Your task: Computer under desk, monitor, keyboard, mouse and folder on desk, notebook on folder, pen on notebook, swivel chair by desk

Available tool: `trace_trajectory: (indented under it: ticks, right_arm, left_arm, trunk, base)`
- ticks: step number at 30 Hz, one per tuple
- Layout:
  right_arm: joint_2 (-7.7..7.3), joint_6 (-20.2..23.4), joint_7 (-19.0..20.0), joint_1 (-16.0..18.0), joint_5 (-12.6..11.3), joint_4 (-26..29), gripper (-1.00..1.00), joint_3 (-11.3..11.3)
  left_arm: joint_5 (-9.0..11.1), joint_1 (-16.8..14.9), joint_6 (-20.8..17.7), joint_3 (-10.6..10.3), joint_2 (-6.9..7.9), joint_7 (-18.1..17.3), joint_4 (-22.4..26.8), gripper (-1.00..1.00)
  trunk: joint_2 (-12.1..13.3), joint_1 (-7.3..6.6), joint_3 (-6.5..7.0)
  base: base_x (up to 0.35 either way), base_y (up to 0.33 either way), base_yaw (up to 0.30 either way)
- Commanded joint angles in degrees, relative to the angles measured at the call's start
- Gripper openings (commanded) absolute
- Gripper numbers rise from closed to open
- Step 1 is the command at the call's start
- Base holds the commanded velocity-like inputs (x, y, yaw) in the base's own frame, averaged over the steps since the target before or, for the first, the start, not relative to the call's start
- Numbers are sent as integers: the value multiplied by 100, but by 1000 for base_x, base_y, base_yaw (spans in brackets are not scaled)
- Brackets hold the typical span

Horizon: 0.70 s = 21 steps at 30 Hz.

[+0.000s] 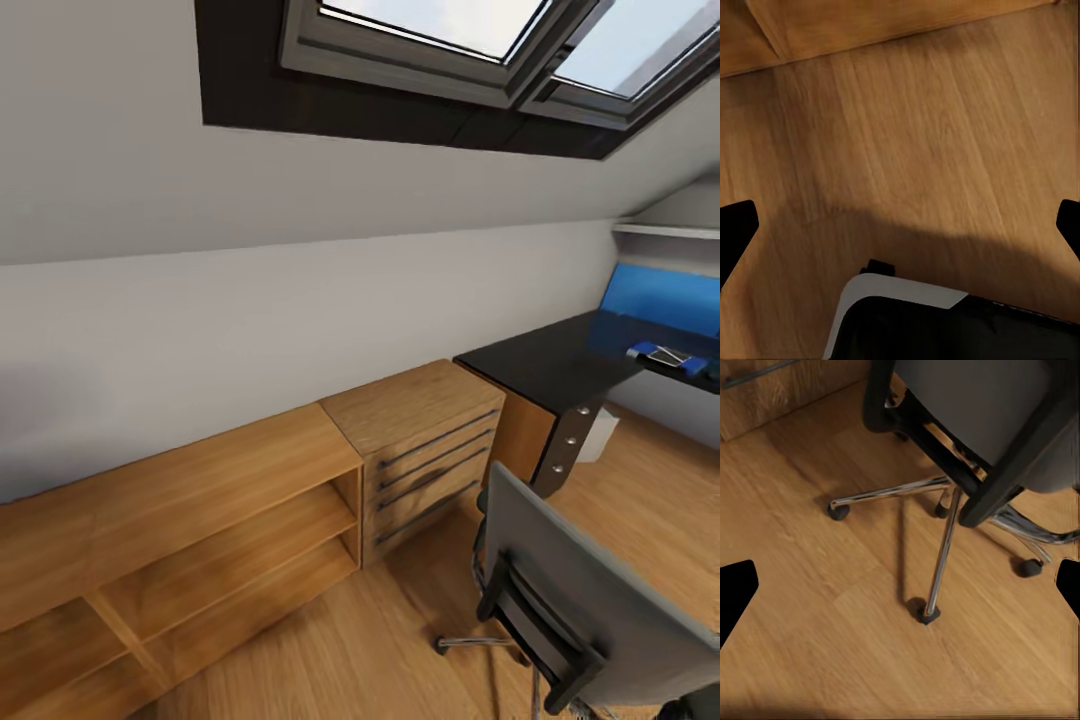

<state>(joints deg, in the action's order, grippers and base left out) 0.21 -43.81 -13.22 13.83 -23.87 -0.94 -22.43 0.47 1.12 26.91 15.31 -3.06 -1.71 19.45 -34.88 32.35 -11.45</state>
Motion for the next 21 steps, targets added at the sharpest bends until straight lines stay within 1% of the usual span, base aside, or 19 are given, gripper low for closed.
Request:
trace_trajectory:
  ticks: [1, 4, 9, 12, 16, 21]
  right_arm:
    - [5, -13, -31, 6, -12, -10, 100, -48]
    - [12, -9, -31, 6, 0, -11, 100, -54]
    - [19, -6, -31, 6, 9, -11, 100, -58]
    - [21, -5, -31, 6, 11, -11, 100, -59]
    - [22, -5, -31, 6, 13, -11, 100, -59]
    - [22, -1, -31, 6, 19, -12, 100, -59]
  left_arm:
    - [13, 3, -1, 26, 2, -12, 23, 100]
    - [121, 3, -15, 46, 35, 5, 45, 100]
    - [502, 3, -44, 73, 72, 62, 47, 100]
    - [659, 3, -56, 77, 79, 140, 37, 100]
    - [756, 3, -74, 77, 88, 205, 29, 100]
    - [795, 3, -201, 68, 87, 224, 26, 100]
  trunk:
    - [-7, 2, -8]
    - [-7, 2, -8]
    - [-7, 2, -8]
    - [-7, 2, -8]
    - [-7, 2, -8]
    - [-7, 2, -8]
  base:
    - [0, 0, -258]
    - [0, 0, -258]
    - [0, 0, -258]
    - [0, 0, -258]
    - [0, 0, -258]
    - [0, 0, -259]
